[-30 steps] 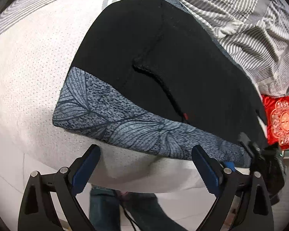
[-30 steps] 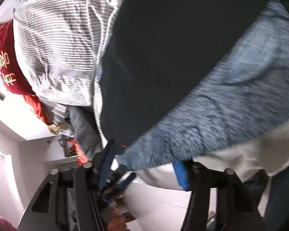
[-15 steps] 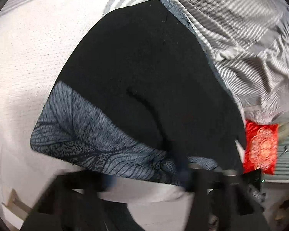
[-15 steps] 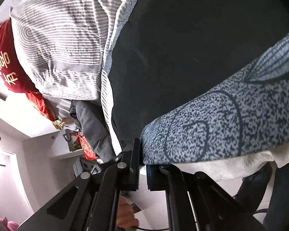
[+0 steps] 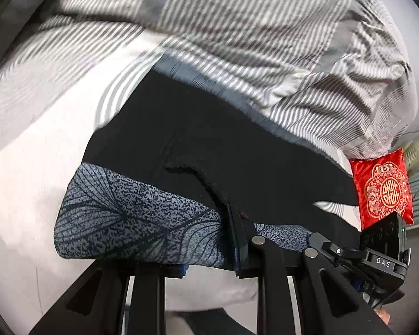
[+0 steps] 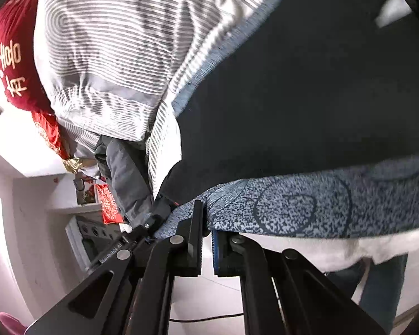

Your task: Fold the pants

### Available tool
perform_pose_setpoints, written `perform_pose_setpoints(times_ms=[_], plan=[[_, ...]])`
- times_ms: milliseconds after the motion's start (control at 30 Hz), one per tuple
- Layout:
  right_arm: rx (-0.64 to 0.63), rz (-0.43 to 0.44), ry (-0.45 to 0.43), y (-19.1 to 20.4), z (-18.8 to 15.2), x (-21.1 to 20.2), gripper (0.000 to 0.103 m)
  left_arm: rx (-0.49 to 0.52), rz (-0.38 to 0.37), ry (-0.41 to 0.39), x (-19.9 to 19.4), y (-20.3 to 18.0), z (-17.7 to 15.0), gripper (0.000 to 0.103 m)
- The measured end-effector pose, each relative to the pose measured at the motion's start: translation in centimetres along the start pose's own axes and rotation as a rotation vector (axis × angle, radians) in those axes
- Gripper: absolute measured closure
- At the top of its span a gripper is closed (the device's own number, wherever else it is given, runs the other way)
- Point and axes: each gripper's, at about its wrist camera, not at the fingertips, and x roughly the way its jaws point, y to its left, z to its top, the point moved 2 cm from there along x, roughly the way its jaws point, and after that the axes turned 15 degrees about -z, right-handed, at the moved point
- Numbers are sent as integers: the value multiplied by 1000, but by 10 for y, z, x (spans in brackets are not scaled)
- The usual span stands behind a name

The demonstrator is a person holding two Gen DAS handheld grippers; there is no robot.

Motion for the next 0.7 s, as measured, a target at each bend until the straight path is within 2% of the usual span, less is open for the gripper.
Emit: perform_pose_setpoints(times_ms=[100,233,500,700], plan=[[-28,-20,22,11,27,-2,98,40,18,14,12,-15,27,79],[-76,-47,99,20,72,12,98,65,63,32,30,-23,60,79],[-61,-57,233,18,163,60,98,19,137,45,92,-12,124,79],[-41,-76,287,10,221,92,98,-4,230,70,147,0,163,79]])
